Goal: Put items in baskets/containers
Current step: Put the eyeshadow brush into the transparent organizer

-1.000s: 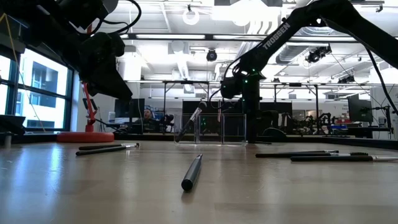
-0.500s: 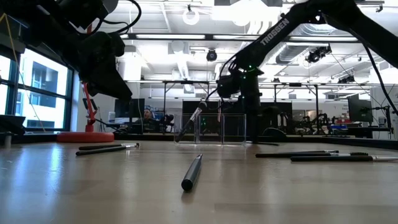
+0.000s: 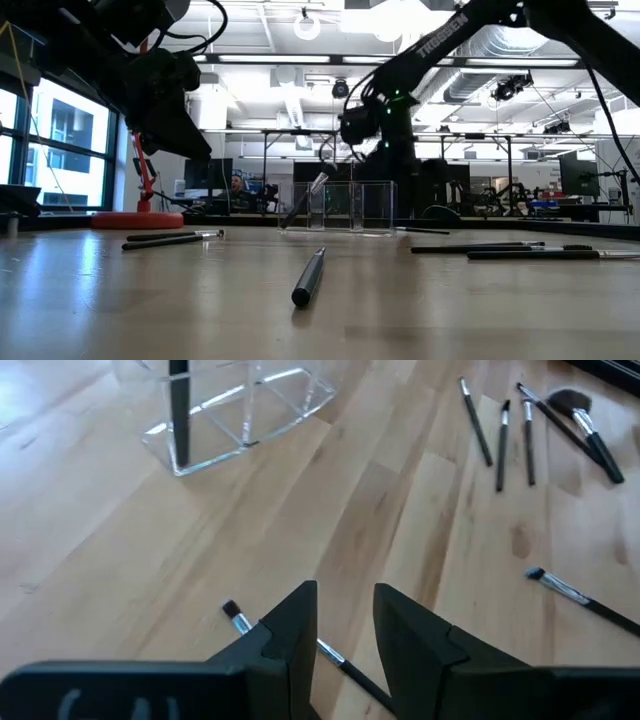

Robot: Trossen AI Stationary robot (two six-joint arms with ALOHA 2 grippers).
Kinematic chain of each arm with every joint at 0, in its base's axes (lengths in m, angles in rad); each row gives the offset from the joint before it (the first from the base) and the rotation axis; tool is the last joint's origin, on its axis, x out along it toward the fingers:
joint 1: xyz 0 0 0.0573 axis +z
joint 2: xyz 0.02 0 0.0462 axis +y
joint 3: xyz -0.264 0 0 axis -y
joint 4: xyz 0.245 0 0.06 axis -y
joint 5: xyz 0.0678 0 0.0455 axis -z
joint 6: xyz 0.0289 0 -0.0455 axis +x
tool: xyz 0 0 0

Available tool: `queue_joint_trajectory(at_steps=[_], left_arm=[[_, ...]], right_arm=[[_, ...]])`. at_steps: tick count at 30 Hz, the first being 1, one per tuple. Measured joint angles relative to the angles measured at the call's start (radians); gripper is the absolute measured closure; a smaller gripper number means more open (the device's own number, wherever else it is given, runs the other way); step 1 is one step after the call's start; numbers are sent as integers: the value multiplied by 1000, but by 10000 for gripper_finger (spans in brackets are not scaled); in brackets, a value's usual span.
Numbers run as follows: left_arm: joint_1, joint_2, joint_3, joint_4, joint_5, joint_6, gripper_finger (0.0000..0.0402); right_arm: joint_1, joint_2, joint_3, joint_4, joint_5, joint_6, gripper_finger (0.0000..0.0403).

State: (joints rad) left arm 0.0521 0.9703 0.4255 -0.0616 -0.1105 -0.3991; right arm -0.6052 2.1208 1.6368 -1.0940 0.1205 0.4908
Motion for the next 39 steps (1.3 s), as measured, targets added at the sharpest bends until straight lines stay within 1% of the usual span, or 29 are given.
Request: queue_joint_trajectory(at_steps=[6,8,10,12,16,18,21,24,26,29,34,36,39], left_arm=[[0,0,0,-8,18,0,302],[0,0,0,-21,18,0,302],[0,0,0,-30,18,0,302],[0,0,0,-39,18,-7,302],[0,0,0,-46,18,-25,302],[0,0,0,-46,18,-27,302],[0,0,0,-45,14,-38,302],[0,0,0,-45,9,-60,302],[0,0,0,-45,-10,-76,302],[0,0,0,-43,-46,-110,302],[0,0,0,-16,-66,-133,302],[0,0,0,8,-66,-134,302],[0,0,0,28,-69,-151,302]], right_arm=[[-26,-95,1,24,-13,29,402],[-27,-135,-3,21,7,29,402],[-21,-197,-54,64,31,35,402],[-19,-290,-167,150,22,58,402],[-14,-521,-491,395,-47,133,403],[-1,-633,-648,527,-43,166,403],[21,-762,-851,768,-42,154,403],[32,-850,-1012,1006,-38,91,400],[35,-882,-1099,1150,-17,53,394],[35,-899,-1196,1273,1,20,374],[35,-889,-1276,1324,27,-35,322],[35,-880,-1289,1328,52,-80,303],[35,-852,-1293,1362,55,-151,285]])
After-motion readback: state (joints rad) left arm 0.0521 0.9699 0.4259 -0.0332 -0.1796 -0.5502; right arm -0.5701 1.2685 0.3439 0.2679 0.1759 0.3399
